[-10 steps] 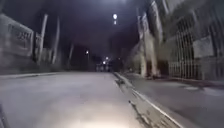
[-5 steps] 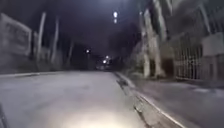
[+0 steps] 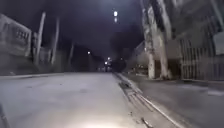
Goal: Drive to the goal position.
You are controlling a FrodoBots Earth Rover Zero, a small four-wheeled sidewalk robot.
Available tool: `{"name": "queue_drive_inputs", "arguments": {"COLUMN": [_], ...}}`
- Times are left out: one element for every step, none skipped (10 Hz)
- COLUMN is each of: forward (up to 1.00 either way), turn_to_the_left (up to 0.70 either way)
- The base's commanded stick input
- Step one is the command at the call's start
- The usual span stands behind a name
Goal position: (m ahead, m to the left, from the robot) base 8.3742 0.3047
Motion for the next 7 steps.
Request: {"name": "queue_drive_inputs", "arguments": {"forward": [0.7, 0.7, 0.7, 0.7, 0.7, 0.7, 0.7], "turn_to_the_left": [0.0, 0.0, 0.0, 0.0, 0.0, 0.0, 0.0]}}
